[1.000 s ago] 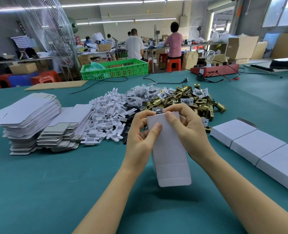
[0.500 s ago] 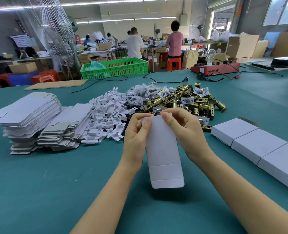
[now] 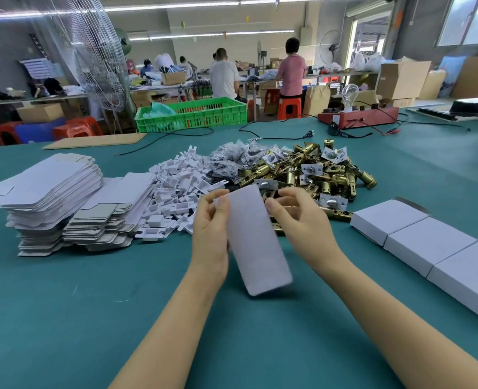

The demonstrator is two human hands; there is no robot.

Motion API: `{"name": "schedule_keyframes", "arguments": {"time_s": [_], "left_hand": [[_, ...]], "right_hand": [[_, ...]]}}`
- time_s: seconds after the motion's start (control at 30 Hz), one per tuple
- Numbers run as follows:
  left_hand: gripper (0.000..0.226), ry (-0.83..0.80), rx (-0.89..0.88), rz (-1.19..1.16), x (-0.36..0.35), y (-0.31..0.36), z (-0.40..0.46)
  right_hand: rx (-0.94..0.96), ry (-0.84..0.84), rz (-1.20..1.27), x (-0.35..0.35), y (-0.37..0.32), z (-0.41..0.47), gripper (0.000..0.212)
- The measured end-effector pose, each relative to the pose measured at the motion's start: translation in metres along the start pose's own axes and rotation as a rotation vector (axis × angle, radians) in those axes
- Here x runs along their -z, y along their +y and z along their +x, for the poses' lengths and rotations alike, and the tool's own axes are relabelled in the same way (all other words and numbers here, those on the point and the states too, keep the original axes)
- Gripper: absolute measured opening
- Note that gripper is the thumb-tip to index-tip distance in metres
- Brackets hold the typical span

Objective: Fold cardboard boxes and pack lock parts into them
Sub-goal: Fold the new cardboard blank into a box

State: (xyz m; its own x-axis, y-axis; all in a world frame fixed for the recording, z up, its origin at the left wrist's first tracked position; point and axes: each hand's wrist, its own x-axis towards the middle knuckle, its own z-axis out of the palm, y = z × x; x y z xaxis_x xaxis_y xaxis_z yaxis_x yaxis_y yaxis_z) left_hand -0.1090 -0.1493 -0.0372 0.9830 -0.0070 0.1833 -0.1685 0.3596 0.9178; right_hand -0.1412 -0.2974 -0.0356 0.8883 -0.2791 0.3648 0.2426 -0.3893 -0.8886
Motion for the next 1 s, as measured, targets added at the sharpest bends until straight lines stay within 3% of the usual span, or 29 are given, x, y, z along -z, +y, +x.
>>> {"name": "schedule_keyframes", "arguments": {"time_s": [0.1, 0.2, 0.3, 0.37, 0.43, 0.5, 0.63, 0.87, 1.0], "left_hand": [[0.014, 0.154, -0.131, -0.069, 0.013, 0.011, 0.011], [0.025, 0.164, -0.438, 0.030, 0.010, 0.023, 0.006], [0.040, -0.083, -0.854, 0.377, -0.006, 0.014, -0.014], [0.050, -0.289, -1.024, 0.613, -0.012, -0.003, -0.026], [0.055, -0.419, -1.079, 0.789, -0.013, -0.019, -0.030], [0.054, -0.473, -1.046, 0.875, -0.012, -0.026, -0.029], [0.032, -0.525, -0.906, 0.934, -0.007, -0.034, -0.028], [0.090, -0.172, -0.200, 0.553, -0.009, -0.032, -0.024], [0.076, -0.272, -0.075, 0.415, 0.001, -0.036, -0.014]], "right_hand": [[-0.027, 0.094, -0.134, 0.002, 0.002, -0.002, 0.031], [-0.379, -0.171, 0.098, 0.000, -0.006, -0.001, 0.063], [-0.696, -0.501, 0.634, -0.002, -0.011, 0.000, 0.091], [-0.699, -0.540, 0.990, 0.004, -0.009, 0.002, 0.095], [-0.722, -0.471, 1.196, 0.015, -0.006, 0.006, 0.086], [-0.715, -0.386, 1.162, 0.022, 0.001, 0.010, 0.077], [-0.668, -0.376, 1.069, 0.025, 0.017, 0.012, 0.067], [-0.441, -0.385, 0.912, 0.016, 0.026, 0.014, 0.054], [-0.280, -0.341, 0.620, 0.002, 0.023, 0.010, 0.034]]}}
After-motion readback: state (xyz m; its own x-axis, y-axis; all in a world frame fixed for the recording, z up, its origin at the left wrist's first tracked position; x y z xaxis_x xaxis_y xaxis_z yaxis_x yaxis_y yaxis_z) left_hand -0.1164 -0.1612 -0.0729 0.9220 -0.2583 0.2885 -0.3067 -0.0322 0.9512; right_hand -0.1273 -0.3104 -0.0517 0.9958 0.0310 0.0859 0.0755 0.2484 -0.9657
